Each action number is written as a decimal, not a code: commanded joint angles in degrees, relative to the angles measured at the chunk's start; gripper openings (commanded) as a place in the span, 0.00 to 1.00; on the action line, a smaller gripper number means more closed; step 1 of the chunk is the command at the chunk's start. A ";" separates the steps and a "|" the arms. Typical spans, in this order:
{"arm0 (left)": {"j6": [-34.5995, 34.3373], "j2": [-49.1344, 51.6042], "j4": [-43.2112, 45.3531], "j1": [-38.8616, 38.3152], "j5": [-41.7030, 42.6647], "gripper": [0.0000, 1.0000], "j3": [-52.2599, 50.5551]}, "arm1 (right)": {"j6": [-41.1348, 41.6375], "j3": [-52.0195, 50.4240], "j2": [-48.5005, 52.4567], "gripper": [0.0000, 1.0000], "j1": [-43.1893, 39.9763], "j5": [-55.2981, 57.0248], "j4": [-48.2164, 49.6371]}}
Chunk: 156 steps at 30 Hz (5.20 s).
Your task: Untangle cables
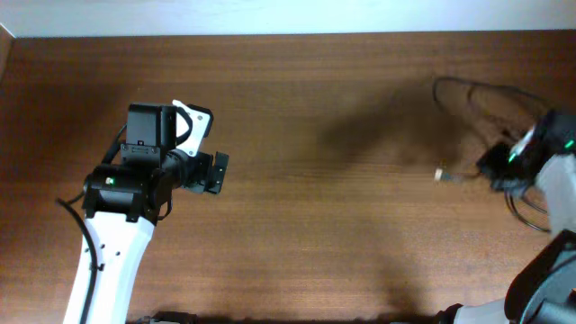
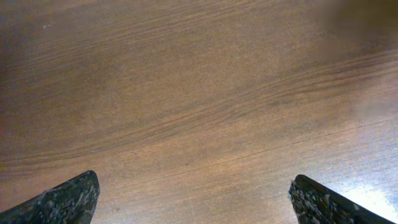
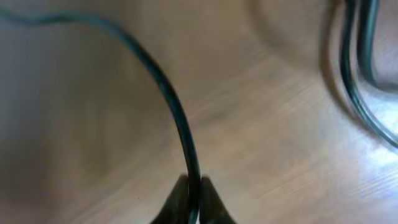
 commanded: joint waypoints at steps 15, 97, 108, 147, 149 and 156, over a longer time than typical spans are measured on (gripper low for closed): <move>0.79 -0.63 -0.31 0.28 1.77 0.99 0.20 | 1.81 26.51 2.01 0.04 -13.03 17.73 6.01; -14.69 -50.21 -19.65 -2.99 -28.37 0.99 25.86 | -50.16 -37.33 -80.50 0.99 5.14 -34.53 1.60; -14.73 -50.21 -19.63 -2.99 -28.57 0.99 25.86 | -56.39 -57.24 -80.50 0.99 5.14 -37.55 14.84; -20.50 -50.21 -20.24 -2.99 -29.55 0.99 23.21 | -55.91 -63.60 -94.40 0.99 21.27 -26.97 24.81; -20.46 -50.21 -21.16 -2.99 -27.41 0.99 18.38 | -55.91 -63.60 -94.40 0.99 21.27 -26.97 24.81; -20.48 -50.21 -6.86 -2.99 -1.66 0.99 -1.81 | -55.91 -63.60 -94.40 0.99 21.27 -26.97 24.81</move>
